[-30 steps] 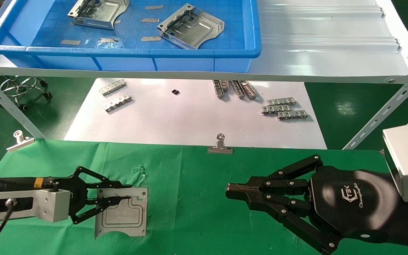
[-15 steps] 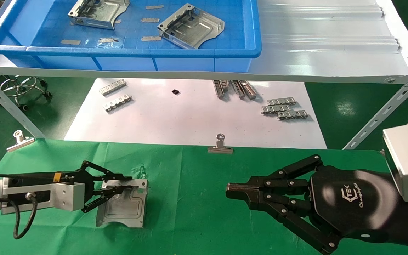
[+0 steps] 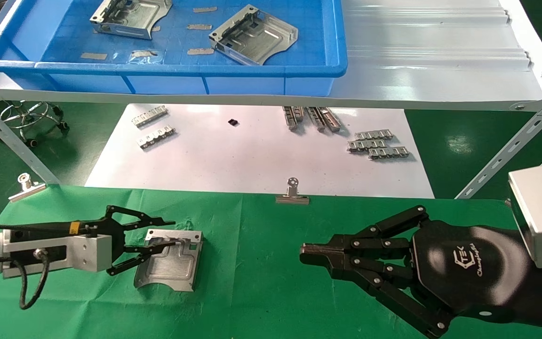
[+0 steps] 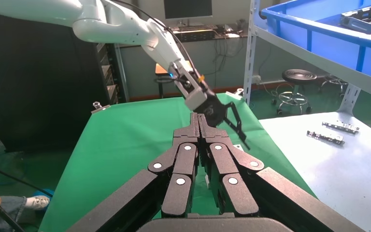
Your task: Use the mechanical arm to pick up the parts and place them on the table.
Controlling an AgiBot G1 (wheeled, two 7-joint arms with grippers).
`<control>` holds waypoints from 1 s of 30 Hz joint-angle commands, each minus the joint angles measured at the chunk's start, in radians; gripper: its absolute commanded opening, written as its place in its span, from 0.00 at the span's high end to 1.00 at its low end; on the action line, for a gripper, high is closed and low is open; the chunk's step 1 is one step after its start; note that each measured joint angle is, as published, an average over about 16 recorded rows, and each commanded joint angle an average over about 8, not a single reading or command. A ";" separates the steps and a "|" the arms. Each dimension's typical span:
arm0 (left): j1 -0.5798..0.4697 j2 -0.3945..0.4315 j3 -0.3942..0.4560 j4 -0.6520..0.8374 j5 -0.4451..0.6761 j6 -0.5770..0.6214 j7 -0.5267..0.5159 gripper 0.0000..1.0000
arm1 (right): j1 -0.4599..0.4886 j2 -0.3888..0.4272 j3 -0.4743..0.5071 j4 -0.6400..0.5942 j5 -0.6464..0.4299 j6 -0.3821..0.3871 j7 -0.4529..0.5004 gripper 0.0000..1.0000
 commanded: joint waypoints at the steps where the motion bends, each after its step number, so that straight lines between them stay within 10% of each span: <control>1: -0.008 -0.001 -0.004 0.019 -0.004 0.016 0.006 0.00 | 0.000 0.000 0.000 0.000 0.000 0.000 0.000 1.00; 5: -0.020 -0.021 -0.003 -0.012 -0.027 0.070 -0.112 0.00 | 0.000 0.000 0.000 0.000 0.000 0.000 0.000 0.90; 13: 0.003 -0.041 -0.033 -0.088 -0.048 0.085 -0.277 0.00 | 0.000 0.000 -0.001 0.000 0.000 0.000 0.000 0.00; 30: 0.140 -0.113 -0.164 -0.407 -0.123 0.052 -0.600 0.00 | 0.000 0.001 -0.001 0.000 0.001 0.001 -0.001 0.00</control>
